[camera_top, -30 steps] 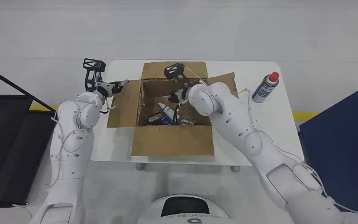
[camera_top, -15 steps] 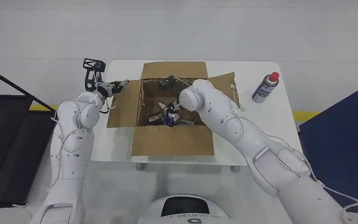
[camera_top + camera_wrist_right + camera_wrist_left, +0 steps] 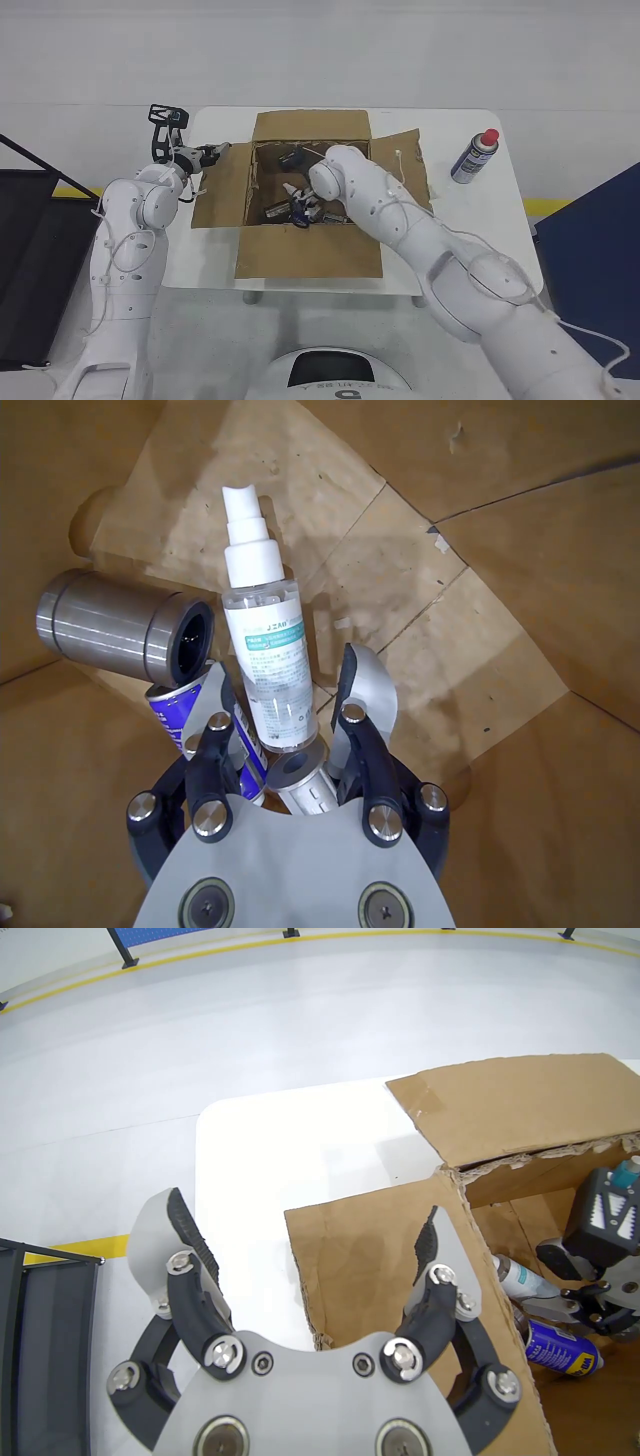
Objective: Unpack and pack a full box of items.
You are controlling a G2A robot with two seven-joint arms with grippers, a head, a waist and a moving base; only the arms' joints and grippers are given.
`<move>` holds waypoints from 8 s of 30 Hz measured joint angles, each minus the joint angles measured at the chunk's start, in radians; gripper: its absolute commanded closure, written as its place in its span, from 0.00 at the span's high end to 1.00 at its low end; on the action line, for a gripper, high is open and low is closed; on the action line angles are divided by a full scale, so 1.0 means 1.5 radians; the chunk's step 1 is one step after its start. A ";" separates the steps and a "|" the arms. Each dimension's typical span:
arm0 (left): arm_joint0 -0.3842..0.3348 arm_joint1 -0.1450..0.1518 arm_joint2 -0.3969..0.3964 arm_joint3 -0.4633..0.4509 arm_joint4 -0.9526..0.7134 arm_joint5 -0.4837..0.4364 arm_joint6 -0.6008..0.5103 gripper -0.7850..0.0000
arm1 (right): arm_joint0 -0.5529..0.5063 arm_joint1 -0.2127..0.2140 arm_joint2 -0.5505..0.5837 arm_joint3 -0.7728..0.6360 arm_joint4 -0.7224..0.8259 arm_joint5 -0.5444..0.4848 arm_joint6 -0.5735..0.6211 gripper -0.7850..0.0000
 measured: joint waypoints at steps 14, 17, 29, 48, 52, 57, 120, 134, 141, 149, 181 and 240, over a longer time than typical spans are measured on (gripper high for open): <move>0.000 0.000 0.000 0.000 0.000 0.000 0.000 1.00 | 0.038 -0.068 -0.026 0.136 -0.001 -0.020 -0.018 0.07; 0.000 0.000 0.000 0.000 0.000 0.000 0.000 1.00 | 0.042 -0.080 -0.032 0.153 -0.008 -0.022 -0.014 0.00; 0.000 0.000 0.000 0.000 0.000 0.000 0.000 1.00 | 0.076 -0.090 0.005 0.178 0.041 -0.147 -0.075 0.00; 0.000 0.000 0.000 0.000 0.000 0.000 0.000 1.00 | -0.079 0.063 0.155 -0.176 -0.068 -0.220 -0.300 0.00; 0.000 0.000 0.000 0.000 0.000 0.000 0.000 1.00 | -0.194 0.117 0.244 -0.370 -0.120 -0.189 -0.263 0.00; 0.000 0.000 0.000 0.000 0.000 0.000 0.000 1.00 | -0.312 0.153 0.330 -0.559 -0.154 -0.152 -0.182 0.00; 0.000 0.000 0.000 0.000 0.000 0.000 0.000 1.00 | 0.032 -0.118 0.053 0.216 -0.040 0.062 -0.127 0.03; 0.000 0.000 0.000 0.000 0.000 0.000 0.000 1.00 | 0.049 -0.123 0.072 0.217 -0.028 -0.010 -0.198 0.00; 0.000 0.000 0.000 0.000 0.000 0.000 0.000 1.00 | 0.036 -0.096 0.089 0.161 -0.039 -0.086 -0.231 0.00; 0.000 0.000 0.000 0.000 0.000 0.000 0.000 1.00 | -0.008 -0.035 0.139 0.039 -0.074 -0.105 -0.242 0.00; 0.000 0.000 0.000 0.000 0.000 0.000 0.000 1.00 | -0.030 -0.016 0.174 0.018 -0.147 0.022 -0.161 0.48; 0.000 0.000 0.000 0.000 0.000 0.000 0.000 1.00 | 0.061 -0.134 0.123 0.279 -0.126 -0.095 -0.186 0.00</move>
